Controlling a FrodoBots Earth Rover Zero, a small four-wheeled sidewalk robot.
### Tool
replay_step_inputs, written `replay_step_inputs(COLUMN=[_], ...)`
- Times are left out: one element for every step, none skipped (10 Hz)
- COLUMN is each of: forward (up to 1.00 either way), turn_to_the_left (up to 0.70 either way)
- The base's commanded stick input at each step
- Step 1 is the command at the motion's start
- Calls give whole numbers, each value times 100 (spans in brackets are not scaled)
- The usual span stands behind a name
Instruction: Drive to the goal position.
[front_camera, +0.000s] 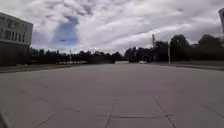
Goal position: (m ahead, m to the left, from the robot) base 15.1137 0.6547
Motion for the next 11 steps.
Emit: replay_step_inputs(forward=[70, 70, 70, 70, 70, 70, 70, 70, 70, 70, 70], turn_to_the_left=[-34, -34, -34, -34, -34, -34, -34, -34, -34, -34, -34])
